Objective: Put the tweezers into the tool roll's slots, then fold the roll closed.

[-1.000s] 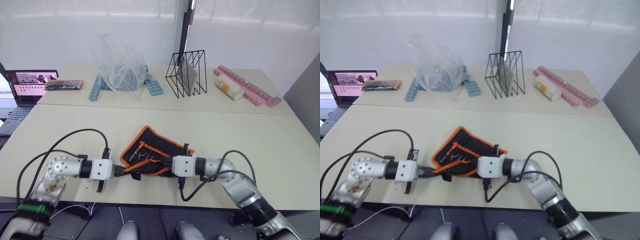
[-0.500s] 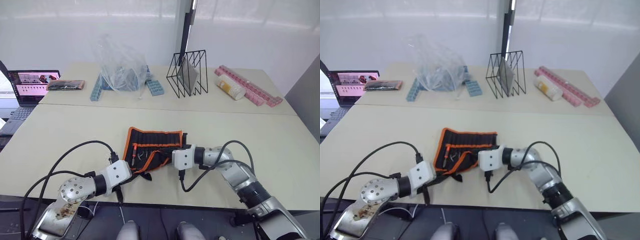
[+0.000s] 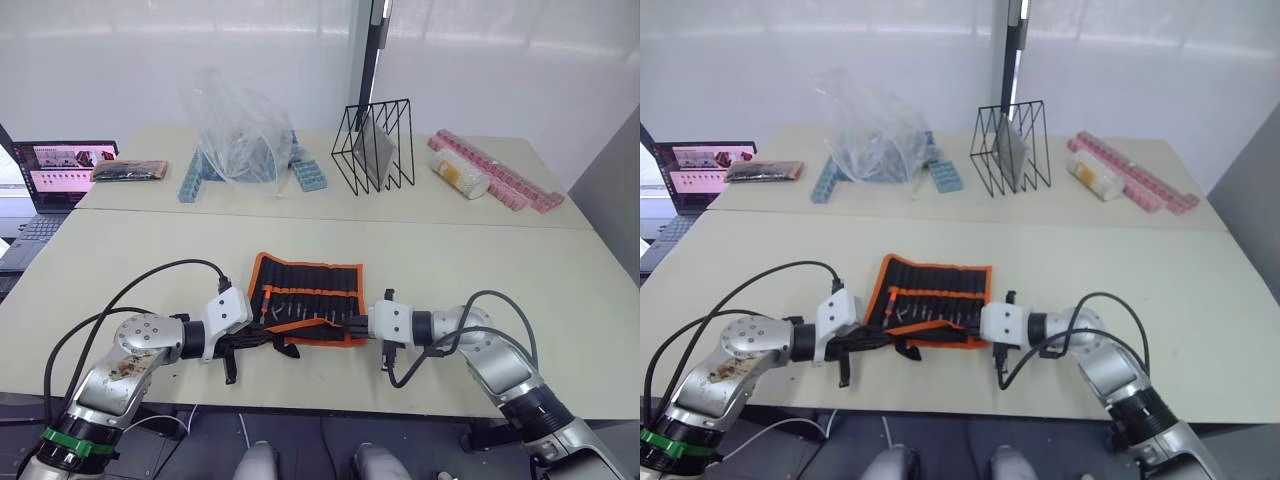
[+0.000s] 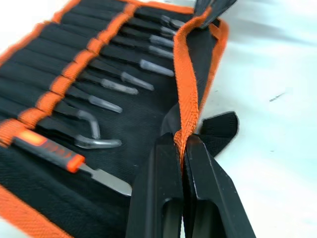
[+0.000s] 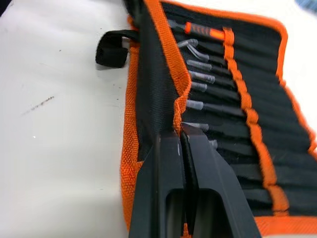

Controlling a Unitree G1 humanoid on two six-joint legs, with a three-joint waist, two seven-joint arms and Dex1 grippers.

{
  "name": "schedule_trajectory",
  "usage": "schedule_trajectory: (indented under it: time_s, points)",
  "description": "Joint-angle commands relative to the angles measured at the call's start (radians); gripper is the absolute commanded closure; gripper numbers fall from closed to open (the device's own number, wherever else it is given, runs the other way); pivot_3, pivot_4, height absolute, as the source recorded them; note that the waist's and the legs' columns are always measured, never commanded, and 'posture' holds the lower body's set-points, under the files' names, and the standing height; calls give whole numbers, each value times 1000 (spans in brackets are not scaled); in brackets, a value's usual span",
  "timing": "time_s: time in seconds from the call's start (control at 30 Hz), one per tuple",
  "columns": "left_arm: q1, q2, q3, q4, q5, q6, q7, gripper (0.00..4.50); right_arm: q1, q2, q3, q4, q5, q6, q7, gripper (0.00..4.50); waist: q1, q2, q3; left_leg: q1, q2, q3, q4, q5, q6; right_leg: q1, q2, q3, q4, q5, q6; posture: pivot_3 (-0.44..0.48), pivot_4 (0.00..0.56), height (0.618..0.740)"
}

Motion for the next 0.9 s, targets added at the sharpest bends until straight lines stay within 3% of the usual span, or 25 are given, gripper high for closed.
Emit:
schedule_trajectory:
  time_s: [0.03,0.53,0.87,0.9]
  points:
    - [-54,4,-5,62,-8,45,-17,4461,1,-15,-50,-1,-8,79,-27,4500,3,0,0,0,0,0,0,0,0,0,0,0,0,0,0,0,150,708]
    - [-194,-50,-62,204,34,26,-2,4461,-50,1,-57,6,-32,164,-59,4500,8,0,0,-1,-1,0,0,0,0,0,0,0,-1,0,0,0,150,708]
    - [-221,-71,-70,234,54,23,7,4500,-9,10,-126,-110,40,241,-65,1297,10,0,0,-1,-1,0,0,0,0,0,0,0,-1,0,0,0,150,708]
    - [-222,-71,-70,235,56,23,5,4500,3,9,-145,-147,71,258,-59,1297,11,0,0,-1,-1,0,0,0,0,0,0,0,-1,0,0,0,150,708]
